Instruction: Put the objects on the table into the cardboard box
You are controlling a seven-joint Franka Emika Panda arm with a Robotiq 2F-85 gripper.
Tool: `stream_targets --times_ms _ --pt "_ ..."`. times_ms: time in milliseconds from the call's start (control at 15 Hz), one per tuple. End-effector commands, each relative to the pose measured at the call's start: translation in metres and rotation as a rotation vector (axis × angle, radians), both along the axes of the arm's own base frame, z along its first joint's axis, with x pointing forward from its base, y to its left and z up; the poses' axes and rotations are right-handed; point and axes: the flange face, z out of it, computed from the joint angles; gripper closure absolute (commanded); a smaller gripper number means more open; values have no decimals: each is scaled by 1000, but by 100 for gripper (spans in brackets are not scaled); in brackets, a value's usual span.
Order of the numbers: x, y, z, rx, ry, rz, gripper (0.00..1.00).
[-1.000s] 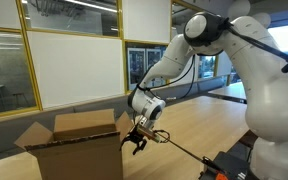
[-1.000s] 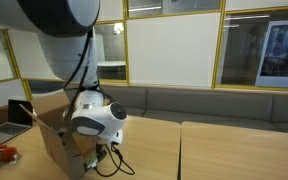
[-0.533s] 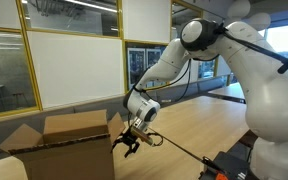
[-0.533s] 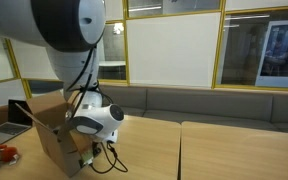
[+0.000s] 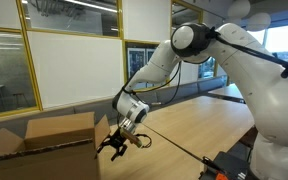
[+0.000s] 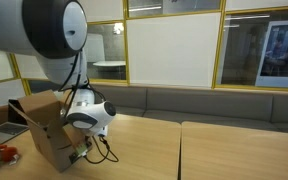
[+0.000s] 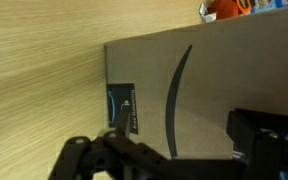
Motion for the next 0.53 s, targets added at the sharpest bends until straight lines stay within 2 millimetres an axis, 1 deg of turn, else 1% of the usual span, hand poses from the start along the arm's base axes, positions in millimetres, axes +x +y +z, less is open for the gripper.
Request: stream_targets --times_ms 0,267,467 --pt "23 33 1 31 -16 48 0" --pt "37 67 0 55 -27 95 0" --pt "45 88 1 70 -33 122 0"
